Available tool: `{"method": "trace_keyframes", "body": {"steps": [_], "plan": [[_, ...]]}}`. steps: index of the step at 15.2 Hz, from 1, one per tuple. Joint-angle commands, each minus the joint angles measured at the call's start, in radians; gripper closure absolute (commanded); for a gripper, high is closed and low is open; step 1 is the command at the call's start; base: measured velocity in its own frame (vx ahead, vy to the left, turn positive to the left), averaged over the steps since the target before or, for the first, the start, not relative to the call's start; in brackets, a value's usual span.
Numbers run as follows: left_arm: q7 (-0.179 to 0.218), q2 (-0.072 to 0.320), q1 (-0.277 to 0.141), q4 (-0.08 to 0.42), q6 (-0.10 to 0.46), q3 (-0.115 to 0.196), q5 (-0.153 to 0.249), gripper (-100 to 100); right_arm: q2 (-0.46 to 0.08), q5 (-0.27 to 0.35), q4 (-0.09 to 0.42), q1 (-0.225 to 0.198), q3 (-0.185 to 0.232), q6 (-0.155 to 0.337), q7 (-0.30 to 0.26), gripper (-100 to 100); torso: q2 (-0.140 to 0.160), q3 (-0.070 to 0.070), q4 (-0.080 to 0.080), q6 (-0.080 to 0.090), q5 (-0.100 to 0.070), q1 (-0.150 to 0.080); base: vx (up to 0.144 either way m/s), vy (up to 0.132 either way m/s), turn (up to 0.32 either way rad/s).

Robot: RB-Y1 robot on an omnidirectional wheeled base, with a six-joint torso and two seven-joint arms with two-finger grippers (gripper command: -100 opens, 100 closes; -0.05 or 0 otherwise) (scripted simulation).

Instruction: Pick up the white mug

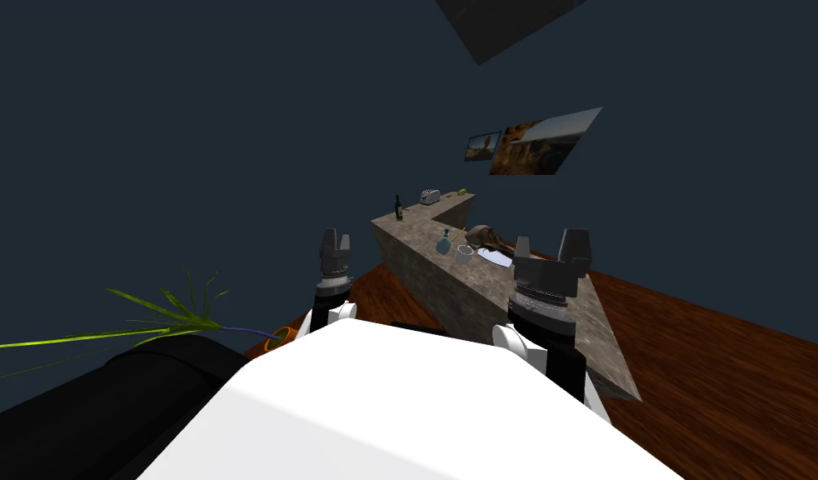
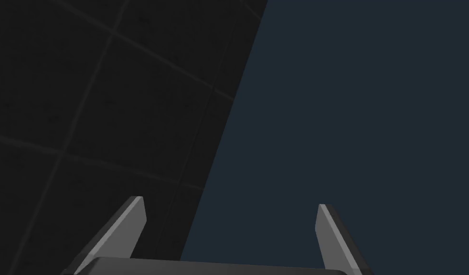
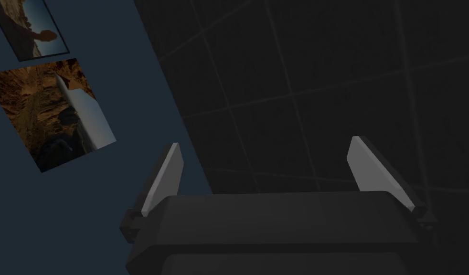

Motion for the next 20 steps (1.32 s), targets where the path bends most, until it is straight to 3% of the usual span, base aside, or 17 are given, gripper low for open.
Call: {"method": "trace_keyframes", "body": {"steps": [1, 20], "plan": [[0.0, 0.0, 0.0, 0.0, 0.0, 0.0, 0.0, 0, -0.029, 0.006, 0.007, -0.003, -0.001, 0.002, 0.0, -100, 0.0, 0.0, 0.0, 0.0, 0.0, 0.0, 0.0, 0.0, 0.0], [0.0, 0.0, 0.0, 0.0, 0.0, 0.0, 0.0, 0, -0.422, 0.139, 0.153, -0.045, 0.0, 0.022, -0.003, -100, 0.0, 0.0, 0.0, 0.0, 0.0, 0.001, -0.006, 0.013, 0.027]]}}
